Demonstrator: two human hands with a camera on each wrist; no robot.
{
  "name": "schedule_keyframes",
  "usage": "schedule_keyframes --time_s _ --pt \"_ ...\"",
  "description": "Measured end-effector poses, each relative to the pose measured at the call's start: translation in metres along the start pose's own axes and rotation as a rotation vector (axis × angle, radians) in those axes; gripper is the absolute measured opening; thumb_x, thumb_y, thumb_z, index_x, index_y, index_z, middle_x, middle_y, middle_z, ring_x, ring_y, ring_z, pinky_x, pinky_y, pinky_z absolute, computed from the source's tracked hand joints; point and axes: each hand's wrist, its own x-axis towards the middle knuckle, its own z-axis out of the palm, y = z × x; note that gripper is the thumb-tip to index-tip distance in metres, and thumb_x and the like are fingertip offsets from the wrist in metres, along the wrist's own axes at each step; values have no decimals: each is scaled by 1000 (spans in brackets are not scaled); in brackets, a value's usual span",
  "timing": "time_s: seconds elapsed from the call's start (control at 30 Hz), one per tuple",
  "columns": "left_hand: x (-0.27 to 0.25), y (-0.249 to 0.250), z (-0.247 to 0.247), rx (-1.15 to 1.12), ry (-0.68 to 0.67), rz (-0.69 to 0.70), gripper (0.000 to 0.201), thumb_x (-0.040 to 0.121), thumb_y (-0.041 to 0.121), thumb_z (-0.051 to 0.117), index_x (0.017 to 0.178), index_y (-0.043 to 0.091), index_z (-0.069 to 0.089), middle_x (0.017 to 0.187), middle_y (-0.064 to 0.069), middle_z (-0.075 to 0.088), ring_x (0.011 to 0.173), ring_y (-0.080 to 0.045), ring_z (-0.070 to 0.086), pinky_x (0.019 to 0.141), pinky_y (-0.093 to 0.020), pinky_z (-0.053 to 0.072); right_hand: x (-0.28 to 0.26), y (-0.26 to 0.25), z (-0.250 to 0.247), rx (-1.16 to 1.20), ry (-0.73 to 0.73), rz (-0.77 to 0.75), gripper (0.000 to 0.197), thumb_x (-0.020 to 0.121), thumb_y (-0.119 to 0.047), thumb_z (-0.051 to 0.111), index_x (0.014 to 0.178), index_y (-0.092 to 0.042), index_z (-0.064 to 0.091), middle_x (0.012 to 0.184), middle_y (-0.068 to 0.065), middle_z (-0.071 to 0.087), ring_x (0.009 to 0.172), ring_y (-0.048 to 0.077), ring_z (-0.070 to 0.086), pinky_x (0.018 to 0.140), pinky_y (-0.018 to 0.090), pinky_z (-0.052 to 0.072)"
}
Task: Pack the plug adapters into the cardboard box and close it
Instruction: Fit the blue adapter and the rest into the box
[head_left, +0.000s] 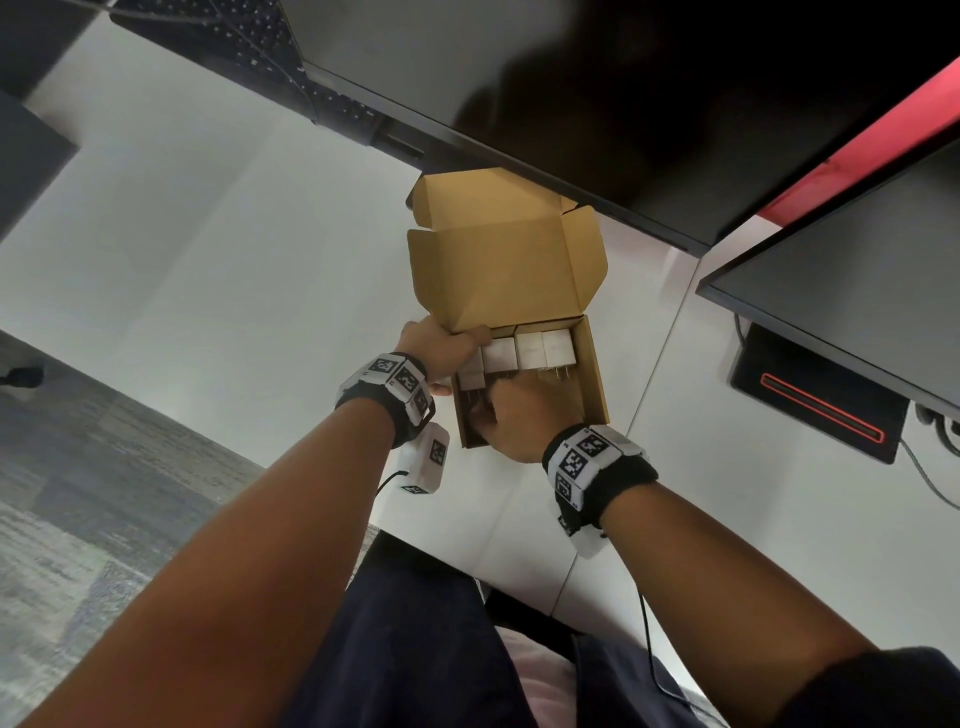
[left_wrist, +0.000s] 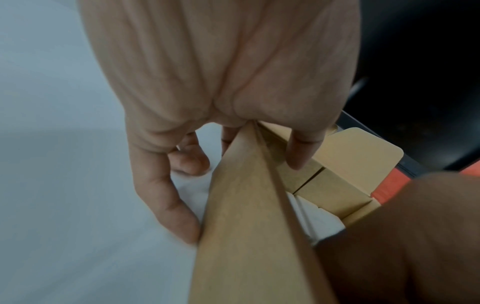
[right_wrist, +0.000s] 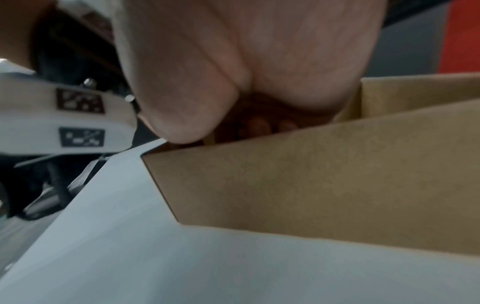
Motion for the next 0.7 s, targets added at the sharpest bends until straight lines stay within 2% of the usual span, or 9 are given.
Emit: schedule_keyframes --time_s 0.07,0.2,0.27,0.33,0.47,0.6,0.7 --pt "1 0 1 9 1 0 60 76 51 70 128 22 60 138 -10 56 115 -31 65 61 -34 65 -3 0 2 -61 0 -35 35 100 -44 52 96 -13 69 85 4 55 73 23 57 67 32 48" --pt "2 0 0 12 -4 4 54 77 50 70 124 25 59 138 -10 56 114 -30 65 61 -34 65 -5 -2 7 -75 -3 -49 26 100 -32 58 110 -10 67 108 12 67 92 27 67 78 38 57" --pt "2 -1 0 20 -10 13 50 80 48 70 123 24 60 137 -10 58 113 -30 66 61 -34 65 -6 -4 8 -63 24 -34 23 98 -29 61 109 -10 67 107 13 68 92 28 68 81 40 59" --pt "4 -2 0 24 -15 19 55 76 49 70 124 24 63 136 -10 58 111 -28 67 59 -33 66 -4 -6 7 -26 59 -4 19 95 -27 64 105 -12 70 102 10 70 89 27 68 79 41 60" --pt "4 -2 -1 10 -21 17 58 72 50 70 123 23 64 136 -10 59 109 -29 68 64 -37 69 -3 -6 5 8 59 36 23 92 -36 67 99 -15 70 91 6 68 81 24 67 75 39 60" --pt "4 -2 0 13 -21 20 58 73 50 70 124 22 63 136 -11 58 109 -29 68 60 -33 67 -3 -7 3 -35 44 24 23 93 -31 68 104 -12 69 99 9 68 87 26 68 78 41 61" --pt "3 -2 0 15 -18 24 51 78 46 71 122 22 64 134 -11 60 109 -30 69 57 -31 65 -2 -7 2 -54 50 22 22 94 -29 66 107 -11 69 104 10 69 90 27 69 79 40 60"
